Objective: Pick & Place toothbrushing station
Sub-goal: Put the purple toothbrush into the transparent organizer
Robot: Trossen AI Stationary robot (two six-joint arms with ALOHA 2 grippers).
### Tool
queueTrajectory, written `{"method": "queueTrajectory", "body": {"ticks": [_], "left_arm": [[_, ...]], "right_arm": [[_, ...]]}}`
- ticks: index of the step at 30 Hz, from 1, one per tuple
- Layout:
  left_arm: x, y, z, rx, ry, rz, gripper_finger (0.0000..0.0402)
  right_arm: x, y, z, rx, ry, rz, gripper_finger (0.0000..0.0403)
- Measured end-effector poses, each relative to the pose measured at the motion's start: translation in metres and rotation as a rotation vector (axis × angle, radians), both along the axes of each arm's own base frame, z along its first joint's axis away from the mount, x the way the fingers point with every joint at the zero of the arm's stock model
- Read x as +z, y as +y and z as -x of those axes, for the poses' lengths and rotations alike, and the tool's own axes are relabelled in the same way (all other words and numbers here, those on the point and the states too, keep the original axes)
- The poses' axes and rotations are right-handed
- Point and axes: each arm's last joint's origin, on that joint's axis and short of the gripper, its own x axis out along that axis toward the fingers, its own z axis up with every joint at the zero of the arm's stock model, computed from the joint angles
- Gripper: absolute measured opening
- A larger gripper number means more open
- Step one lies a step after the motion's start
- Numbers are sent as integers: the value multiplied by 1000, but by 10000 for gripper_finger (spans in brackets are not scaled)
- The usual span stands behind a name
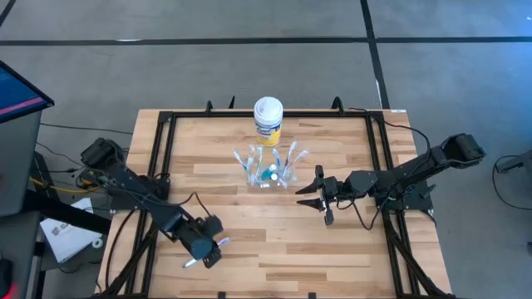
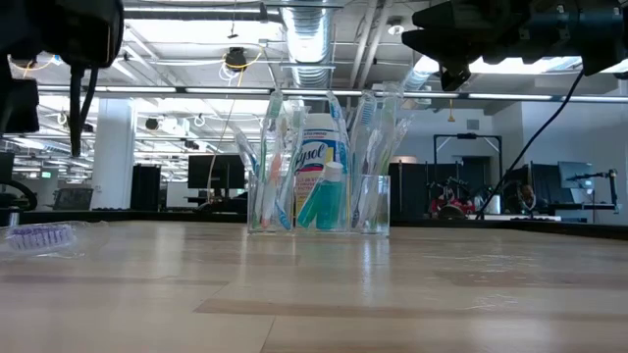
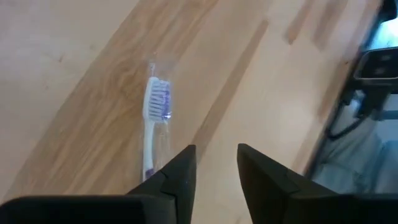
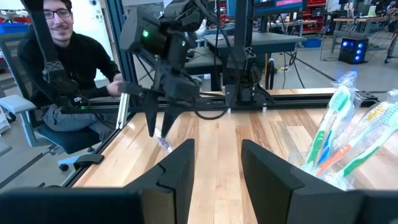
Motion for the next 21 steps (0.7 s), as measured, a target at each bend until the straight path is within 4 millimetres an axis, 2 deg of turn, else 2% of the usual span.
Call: {"method": "queueTrajectory", "body": {"ticks": [6, 21], "left_arm": [[-15, -3, -3, -13, 56, -30, 114], [-19, 0, -1, 4, 65, -96, 114]], "right_arm": [[0, 0, 0, 0, 0, 0, 123], [0, -1, 0, -25, 0, 2, 123]]}}
